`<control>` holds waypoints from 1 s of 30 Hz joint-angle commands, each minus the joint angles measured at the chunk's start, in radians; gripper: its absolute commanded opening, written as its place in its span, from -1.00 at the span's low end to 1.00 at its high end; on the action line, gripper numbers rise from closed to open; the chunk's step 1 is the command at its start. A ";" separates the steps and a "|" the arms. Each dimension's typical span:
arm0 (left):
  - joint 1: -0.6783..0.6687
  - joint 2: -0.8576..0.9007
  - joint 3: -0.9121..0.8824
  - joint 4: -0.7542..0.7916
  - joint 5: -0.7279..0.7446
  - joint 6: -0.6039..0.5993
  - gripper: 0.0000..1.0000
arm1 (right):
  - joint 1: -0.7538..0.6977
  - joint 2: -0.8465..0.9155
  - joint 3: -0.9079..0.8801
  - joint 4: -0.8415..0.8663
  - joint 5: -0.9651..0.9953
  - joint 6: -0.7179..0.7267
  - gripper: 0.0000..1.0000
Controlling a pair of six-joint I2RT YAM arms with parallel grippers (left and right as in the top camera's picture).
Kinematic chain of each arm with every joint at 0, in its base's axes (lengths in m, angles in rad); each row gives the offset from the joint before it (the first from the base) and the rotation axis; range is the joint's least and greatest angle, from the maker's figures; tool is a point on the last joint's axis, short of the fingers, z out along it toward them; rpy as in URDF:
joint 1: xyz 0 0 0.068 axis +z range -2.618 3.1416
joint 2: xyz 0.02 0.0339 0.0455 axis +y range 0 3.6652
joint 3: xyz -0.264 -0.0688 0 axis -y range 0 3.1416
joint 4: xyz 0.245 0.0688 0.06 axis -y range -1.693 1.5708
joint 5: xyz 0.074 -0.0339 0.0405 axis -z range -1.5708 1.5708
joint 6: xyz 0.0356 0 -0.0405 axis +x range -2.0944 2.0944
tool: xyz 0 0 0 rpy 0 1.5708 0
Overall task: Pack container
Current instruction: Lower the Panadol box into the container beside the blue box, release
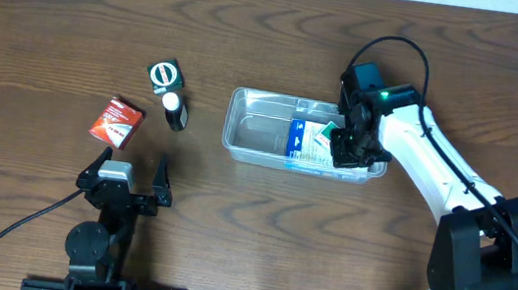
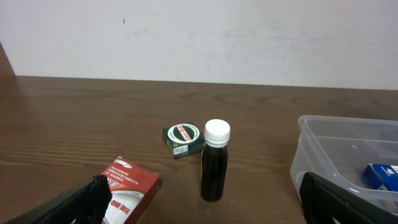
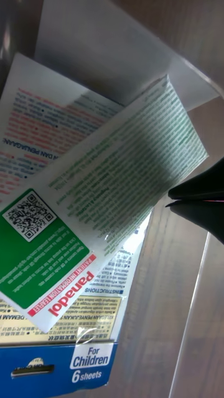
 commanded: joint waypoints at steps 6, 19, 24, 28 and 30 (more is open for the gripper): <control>0.006 -0.005 -0.018 -0.034 0.007 0.017 0.96 | -0.008 0.005 -0.010 0.013 -0.007 0.010 -0.98; 0.006 -0.005 -0.018 -0.034 0.007 0.017 0.96 | -0.008 0.005 -0.057 0.053 -0.023 -0.085 -0.98; 0.006 -0.005 -0.018 -0.034 0.007 0.017 0.96 | -0.008 0.005 -0.077 0.077 -0.030 -0.151 -0.99; 0.006 -0.005 -0.018 -0.034 0.007 0.017 0.96 | -0.008 0.005 -0.084 0.090 -0.029 -0.199 -0.97; 0.006 -0.005 -0.018 -0.034 0.007 0.017 0.96 | -0.008 0.005 -0.084 0.103 -0.024 -0.217 -0.97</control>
